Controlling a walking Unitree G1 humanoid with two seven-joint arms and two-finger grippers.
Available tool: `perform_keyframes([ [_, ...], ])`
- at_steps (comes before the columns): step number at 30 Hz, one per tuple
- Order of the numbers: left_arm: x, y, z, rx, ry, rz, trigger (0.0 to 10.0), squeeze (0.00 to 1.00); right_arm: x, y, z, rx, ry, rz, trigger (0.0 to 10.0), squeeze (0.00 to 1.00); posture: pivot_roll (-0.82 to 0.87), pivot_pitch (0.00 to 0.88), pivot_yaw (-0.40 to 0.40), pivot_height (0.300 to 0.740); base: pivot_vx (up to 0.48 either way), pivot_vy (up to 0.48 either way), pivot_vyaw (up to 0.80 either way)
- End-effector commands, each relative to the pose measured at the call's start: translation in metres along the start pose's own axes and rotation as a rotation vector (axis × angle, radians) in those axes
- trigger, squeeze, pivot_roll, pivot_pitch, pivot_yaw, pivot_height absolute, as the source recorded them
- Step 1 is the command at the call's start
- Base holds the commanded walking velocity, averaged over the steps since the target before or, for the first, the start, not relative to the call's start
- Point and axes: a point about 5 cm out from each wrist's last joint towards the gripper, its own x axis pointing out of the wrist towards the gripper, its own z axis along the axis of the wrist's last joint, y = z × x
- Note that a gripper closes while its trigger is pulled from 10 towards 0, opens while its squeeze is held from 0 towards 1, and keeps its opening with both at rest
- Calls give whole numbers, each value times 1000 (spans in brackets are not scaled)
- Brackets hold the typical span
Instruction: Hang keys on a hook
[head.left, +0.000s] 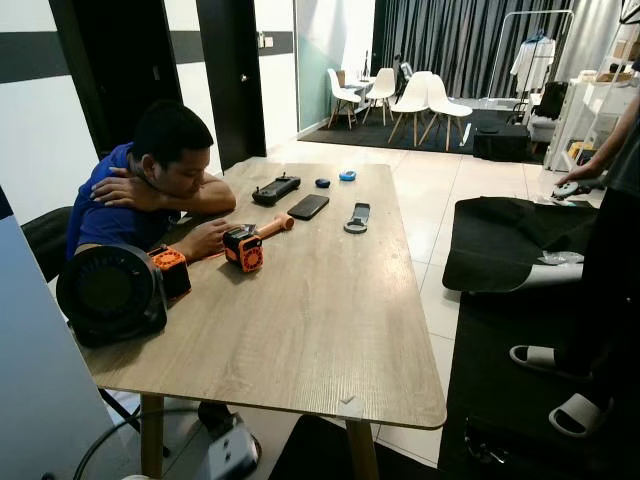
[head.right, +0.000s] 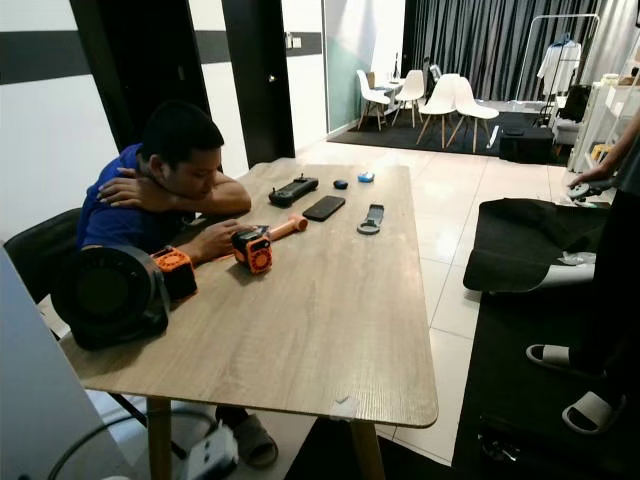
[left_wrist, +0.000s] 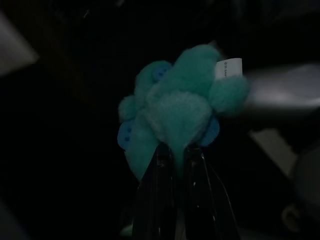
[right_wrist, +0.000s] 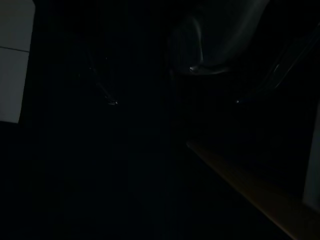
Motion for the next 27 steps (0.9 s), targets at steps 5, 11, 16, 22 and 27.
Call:
perform_keyframes([
  [5,7,18,-17,-5,62,291,0,0,-1,8,-8,-43,23,34,10000,0,61,20,31,740,0,0,0],
  [11,14,28,-24,-45,46,477,0,0,-2,19,-10,-95,11,80,10000,0,59,25,33,740,0,0,0],
  [16,27,9,-26,67,38,328,0,0,-2,32,7,-46,-117,155,10000,0,56,28,30,740,0,0,0],
  [22,32,2,-30,187,86,244,0,0,-5,53,19,-219,-221,314,10000,0,54,28,25,740,0,0,0],
  [27,35,-3,-30,237,85,176,0,0,-11,76,25,-336,-280,487,10000,0,55,28,21,740,0,0,0],
])
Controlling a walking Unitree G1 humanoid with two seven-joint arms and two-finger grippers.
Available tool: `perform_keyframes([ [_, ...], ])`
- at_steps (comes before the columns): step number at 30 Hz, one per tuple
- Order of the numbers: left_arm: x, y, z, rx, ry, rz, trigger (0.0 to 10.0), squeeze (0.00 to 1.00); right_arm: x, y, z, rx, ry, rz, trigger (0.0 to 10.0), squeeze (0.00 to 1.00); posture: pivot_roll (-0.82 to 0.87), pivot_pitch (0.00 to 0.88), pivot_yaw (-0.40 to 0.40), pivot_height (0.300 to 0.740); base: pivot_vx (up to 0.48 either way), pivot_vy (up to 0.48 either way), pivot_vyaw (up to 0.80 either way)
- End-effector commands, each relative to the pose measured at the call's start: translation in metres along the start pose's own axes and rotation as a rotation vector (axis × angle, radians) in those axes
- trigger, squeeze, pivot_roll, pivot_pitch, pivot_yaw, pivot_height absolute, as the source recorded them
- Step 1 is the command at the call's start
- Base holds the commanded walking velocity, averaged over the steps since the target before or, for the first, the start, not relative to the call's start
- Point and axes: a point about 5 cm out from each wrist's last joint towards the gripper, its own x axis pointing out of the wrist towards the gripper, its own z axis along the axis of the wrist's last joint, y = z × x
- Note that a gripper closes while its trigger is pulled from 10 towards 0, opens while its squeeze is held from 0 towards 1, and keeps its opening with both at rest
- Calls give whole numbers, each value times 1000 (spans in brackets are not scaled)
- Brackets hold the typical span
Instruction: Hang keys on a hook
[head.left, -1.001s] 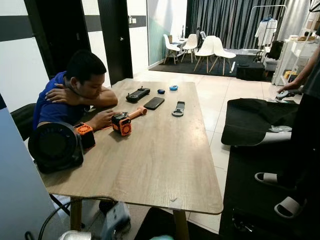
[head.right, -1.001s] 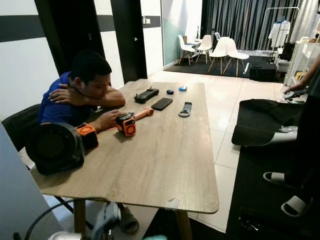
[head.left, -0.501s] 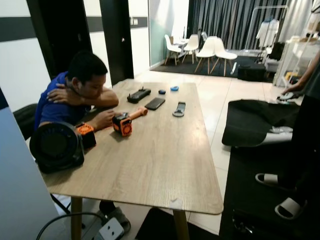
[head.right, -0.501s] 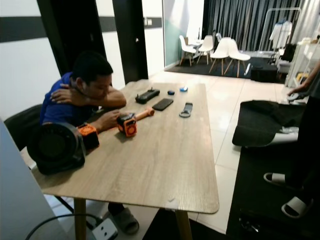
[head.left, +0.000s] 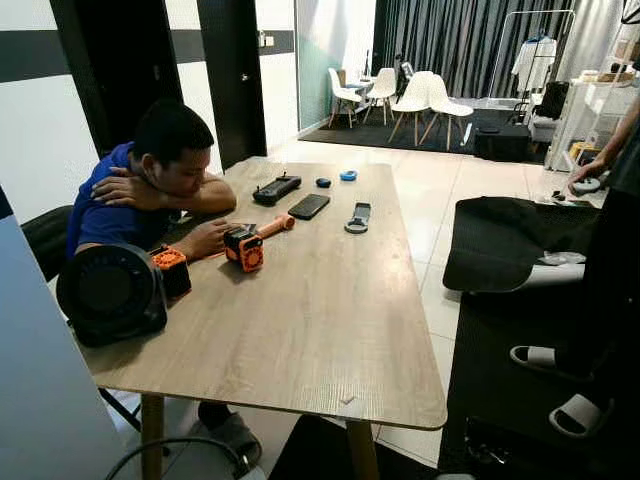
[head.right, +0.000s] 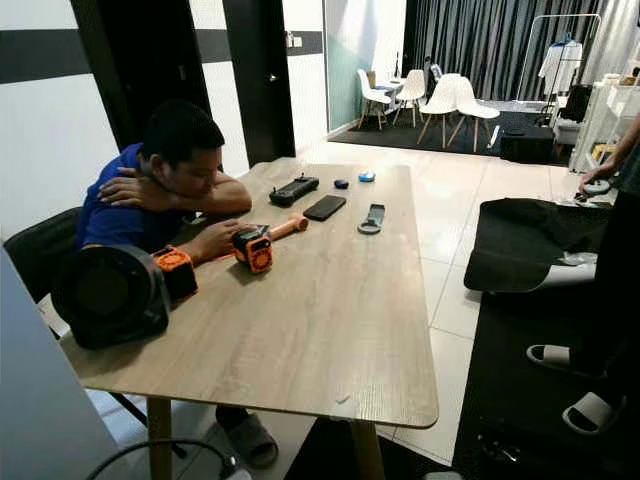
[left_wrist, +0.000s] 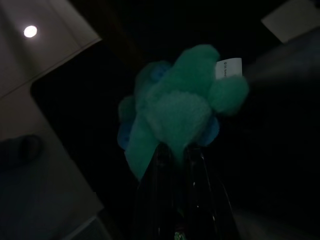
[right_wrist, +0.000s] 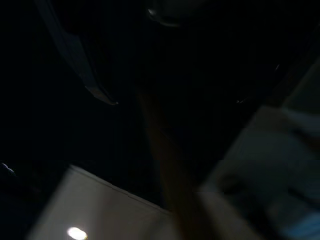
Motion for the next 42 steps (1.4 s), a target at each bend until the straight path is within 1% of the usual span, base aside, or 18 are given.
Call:
perform_keyframes([
  [1,-2,-2,-1,51,11,-40,0,0,5,12,10,-69,-49,96,10000,0,55,28,21,740,0,0,0],
  [4,-1,-4,0,93,13,-69,0,0,8,24,17,-111,-82,182,10000,0,54,29,20,740,0,0,0],
  [8,-1,-4,0,107,14,-79,0,0,8,27,19,-122,-90,206,10000,0,54,29,20,740,0,0,0],
  [9,0,-6,0,126,11,-108,0,0,10,39,22,-174,-100,300,10000,820,53,27,19,740,0,0,0],
  [12,1,-6,1,130,10,-117,0,0,10,43,23,-187,-101,328,10000,820,53,27,19,740,0,0,0],
  [13,1,-7,1,135,8,-126,0,0,11,45,24,-193,-103,350,10000,1000,53,27,19,740,0,0,0],
  [20,2,-6,4,171,-7,-142,0,0,9,51,25,-212,-127,415,10000,1000,55,27,17,740,0,0,0],
  [21,2,-5,5,177,-10,-138,0,0,8,53,25,-217,-131,432,10000,922,55,27,17,740,0,0,0],
  [22,2,-5,5,177,-10,-138,0,0,8,53,25,-217,-131,432,10000,922,55,27,17,740,0,0,0],
  [23,3,-4,6,184,-16,-136,0,0,7,56,25,-210,-134,463,10000,227,55,27,19,740,0,0,0],
  [24,3,-4,6,186,-19,-136,0,0,7,57,24,-202,-134,476,10000,227,55,27,19,740,0,0,0],
  [25,3,-4,6,186,-20,-137,0,0,7,58,24,-196,-134,482,10000,8,55,27,19,740,0,0,0],
  [30,5,-1,12,204,-49,-125,0,0,7,60,22,-98,-119,504,10000,0,53,28,20,740,0,0,0],
  [34,7,1,17,210,-70,-127,0,0,7,65,22,-56,-107,550,10000,0,54,28,20,740,0,0,0],
  [37,9,3,20,225,-75,-133,0,0,8,70,21,17,-87,601,10000,0,54,29,21,740,0,0,0],
  [38,9,3,20,225,-75,-133,0,0,8,70,21,17,-87,601,10000,0,54,29,21,740,0,0,0],
  [39,10,4,23,235,-77,-135,0,0,8,72,20,56,-66,633,10000,0,54,29,22,740,0,0,0],
  [42,11,6,25,249,-79,-134,0,0,8,74,19,102,-38,661,10000,0,54,29,22,740,0,0,0],
])
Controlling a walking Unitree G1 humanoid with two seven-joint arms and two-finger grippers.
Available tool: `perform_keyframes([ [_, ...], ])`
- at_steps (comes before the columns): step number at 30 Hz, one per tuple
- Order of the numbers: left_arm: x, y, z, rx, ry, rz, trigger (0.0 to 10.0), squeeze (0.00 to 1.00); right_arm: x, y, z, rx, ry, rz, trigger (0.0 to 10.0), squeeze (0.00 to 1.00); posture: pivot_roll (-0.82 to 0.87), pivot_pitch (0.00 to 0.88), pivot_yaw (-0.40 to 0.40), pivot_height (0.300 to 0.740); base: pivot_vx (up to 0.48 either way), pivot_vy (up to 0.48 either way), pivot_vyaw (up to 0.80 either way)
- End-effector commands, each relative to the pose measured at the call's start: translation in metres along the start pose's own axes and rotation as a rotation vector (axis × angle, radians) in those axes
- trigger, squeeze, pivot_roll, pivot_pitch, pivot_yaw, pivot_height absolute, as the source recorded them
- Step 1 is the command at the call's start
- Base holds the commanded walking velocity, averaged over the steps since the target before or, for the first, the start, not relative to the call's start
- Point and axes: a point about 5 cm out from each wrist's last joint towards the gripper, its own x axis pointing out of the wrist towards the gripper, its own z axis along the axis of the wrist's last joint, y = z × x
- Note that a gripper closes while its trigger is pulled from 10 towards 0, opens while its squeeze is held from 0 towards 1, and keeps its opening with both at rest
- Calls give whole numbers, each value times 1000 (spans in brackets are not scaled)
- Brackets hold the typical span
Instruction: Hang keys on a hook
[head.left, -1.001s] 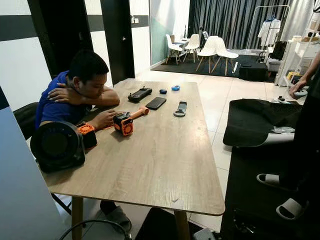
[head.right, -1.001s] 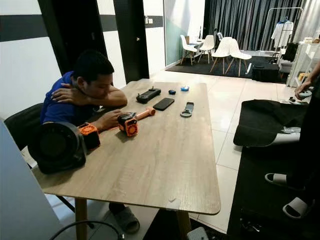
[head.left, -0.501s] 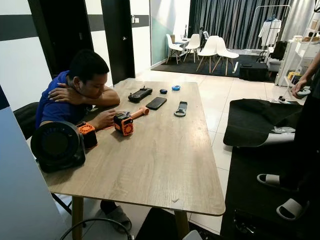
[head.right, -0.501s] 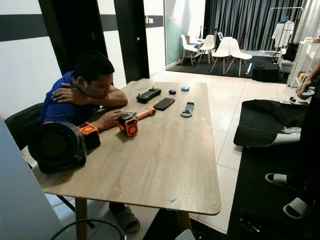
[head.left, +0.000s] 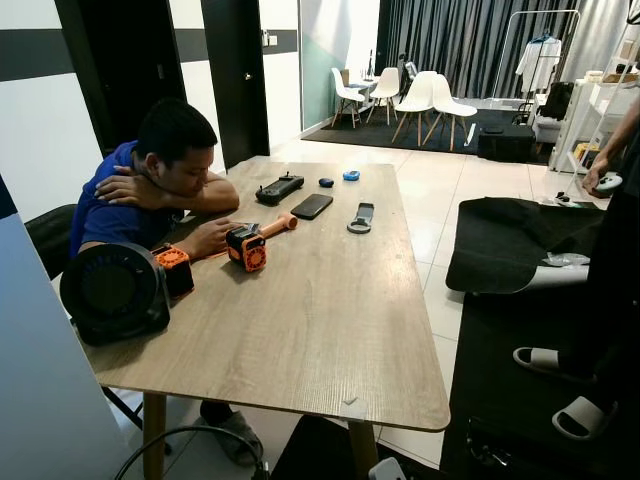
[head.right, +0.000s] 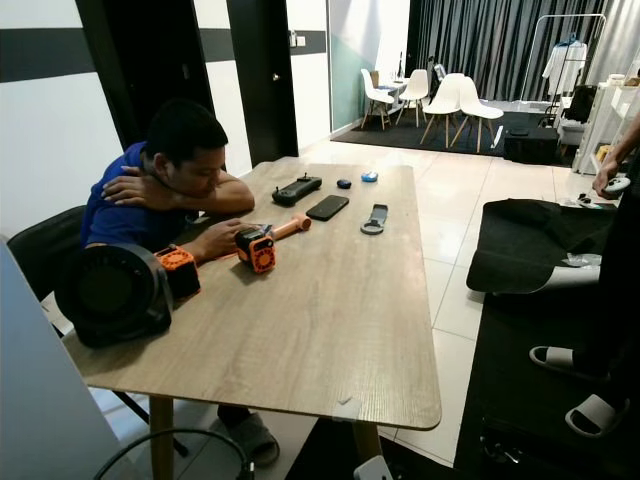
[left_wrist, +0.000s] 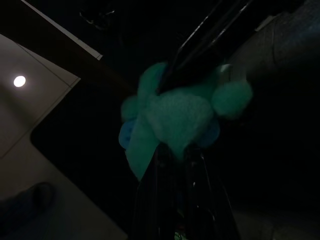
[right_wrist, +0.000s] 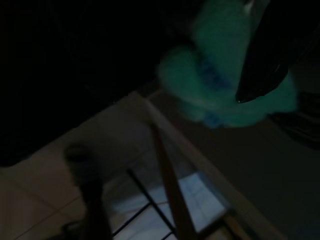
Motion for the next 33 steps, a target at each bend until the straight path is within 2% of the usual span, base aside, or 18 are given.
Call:
perform_keyframes([
  [1,5,2,7,32,-22,-6,0,0,3,7,-7,59,25,37,10000,0,54,29,22,740,0,0,0],
  [4,5,5,9,46,-27,-3,0,0,5,6,-8,143,27,29,10000,0,58,28,21,740,0,0,0],
  [5,5,5,9,46,-27,-3,0,0,5,6,-8,143,27,29,10000,0,58,28,21,740,0,0,0],
  [8,4,9,13,63,-40,4,0,0,6,6,-8,262,22,29,10000,0,60,29,20,740,0,0,0],
  [9,4,9,13,63,-40,4,0,0,6,6,-8,262,22,29,10000,0,60,29,20,740,0,0,0],
  [12,3,13,18,82,-68,17,0,0,8,4,-5,364,5,27,10000,0,63,34,19,740,0,0,0],
  [13,3,13,18,82,-68,17,0,0,8,4,-5,364,5,27,10000,0,63,34,19,740,0,0,0],
  [17,4,18,26,107,-103,27,0,0,10,5,-2,518,-15,77,10000,0,65,33,18,740,0,0,0],
  [25,4,21,30,125,-115,27,0,0,13,11,-1,626,6,146,10000,0,66,26,15,740,0,0,0],
  [33,4,22,31,131,-119,23,0,0,13,15,-2,666,32,183,10000,0,67,26,14,740,0,0,0],
])
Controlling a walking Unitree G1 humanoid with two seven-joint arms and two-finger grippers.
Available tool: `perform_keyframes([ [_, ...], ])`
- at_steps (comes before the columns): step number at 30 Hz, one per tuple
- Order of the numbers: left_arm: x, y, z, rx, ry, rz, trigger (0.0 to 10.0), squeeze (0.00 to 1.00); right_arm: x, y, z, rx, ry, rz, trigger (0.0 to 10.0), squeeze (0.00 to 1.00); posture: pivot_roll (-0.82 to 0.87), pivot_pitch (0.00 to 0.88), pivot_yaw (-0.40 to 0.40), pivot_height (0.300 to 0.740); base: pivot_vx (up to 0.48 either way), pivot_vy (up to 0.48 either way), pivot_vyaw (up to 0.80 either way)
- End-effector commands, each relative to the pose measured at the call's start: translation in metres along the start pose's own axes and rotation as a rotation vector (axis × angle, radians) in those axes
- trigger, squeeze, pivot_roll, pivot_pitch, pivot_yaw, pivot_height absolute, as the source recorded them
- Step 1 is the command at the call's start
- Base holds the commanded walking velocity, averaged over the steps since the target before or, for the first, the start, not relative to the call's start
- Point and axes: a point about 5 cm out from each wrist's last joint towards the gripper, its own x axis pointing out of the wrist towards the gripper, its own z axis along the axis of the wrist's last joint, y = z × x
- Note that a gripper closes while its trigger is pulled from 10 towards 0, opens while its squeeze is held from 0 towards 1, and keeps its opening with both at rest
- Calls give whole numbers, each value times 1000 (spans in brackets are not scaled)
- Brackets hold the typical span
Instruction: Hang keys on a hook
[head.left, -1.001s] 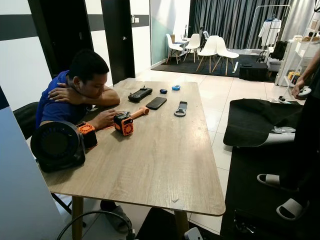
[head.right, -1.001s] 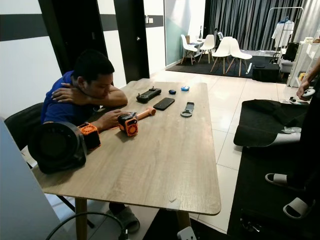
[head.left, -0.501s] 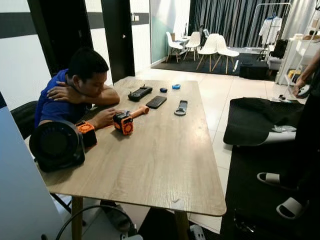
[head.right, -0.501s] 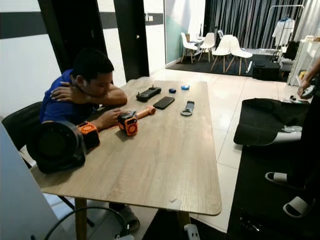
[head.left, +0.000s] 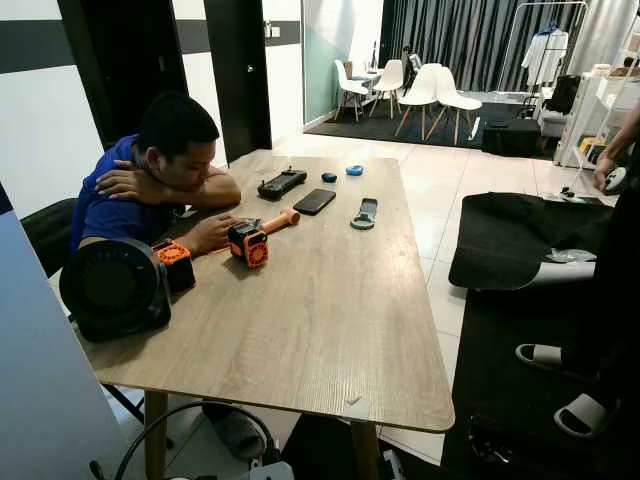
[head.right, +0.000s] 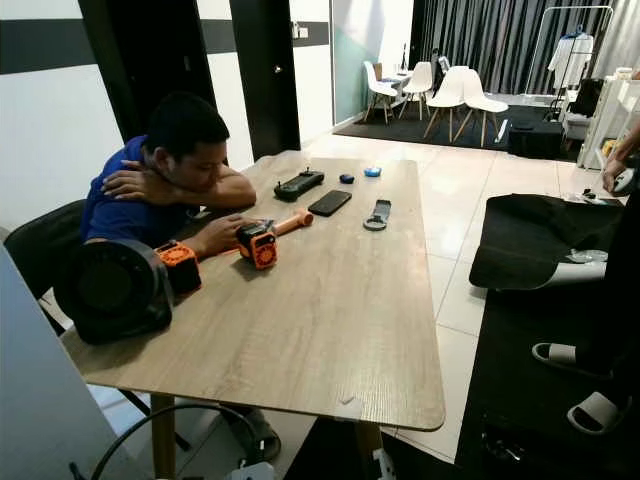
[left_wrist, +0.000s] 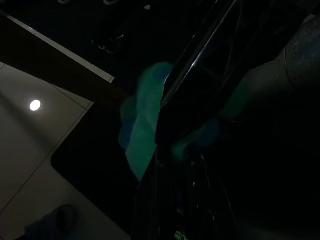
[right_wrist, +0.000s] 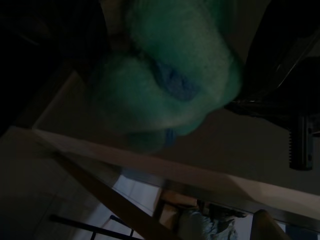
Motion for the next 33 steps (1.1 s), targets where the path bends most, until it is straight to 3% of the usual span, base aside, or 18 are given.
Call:
perform_keyframes([
  [1,2,7,10,33,-49,18,0,0,4,3,-7,29,33,18,5608,0,67,26,14,740,0,0,0],
  [2,2,7,10,32,-49,18,0,0,3,3,-7,36,31,19,3922,0,67,26,14,740,0,0,0],
  [3,2,7,10,32,-50,18,0,0,3,3,-7,43,27,20,1176,0,67,26,14,740,0,0,0],
  [4,2,7,10,32,-50,18,0,0,3,3,-7,43,27,20,1176,0,67,26,14,740,0,0,0],
  [5,2,7,10,32,-50,18,0,0,3,3,-7,50,24,22,0,0,67,26,14,740,0,0,0],
  [23,-1,11,8,14,-48,55,0,0,0,3,-4,66,8,27,0,0,64,29,15,740,0,0,0],
  [24,-1,12,8,9,-43,69,8745,51,0,3,-4,66,7,28,0,0,64,29,15,740,0,0,0],
  [25,-1,14,9,-2,-51,94,10000,122,1,3,-4,66,7,29,0,0,65,28,15,740,0,0,0],
  [27,-1,16,9,-10,-56,111,10000,122,1,3,-4,66,7,29,0,0,65,28,15,740,0,0,0],
  [28,-1,17,9,-16,-59,119,10000,545,1,3,-4,66,6,30,0,0,65,28,15,740,0,0,0],
  [29,-1,17,9,-16,-59,119,10000,545,1,3,-4,66,6,30,0,0,65,28,15,740,0,0,0],
  [30,-2,18,9,-25,-63,125,10000,1000,1,3,-4,67,5,30,0,0,65,28,16,740,0,0,0],
  [33,-2,19,10,-30,-65,129,10000,1000,1,3,-3,70,2,31,0,0,64,28,17,740,0,0,0],
])
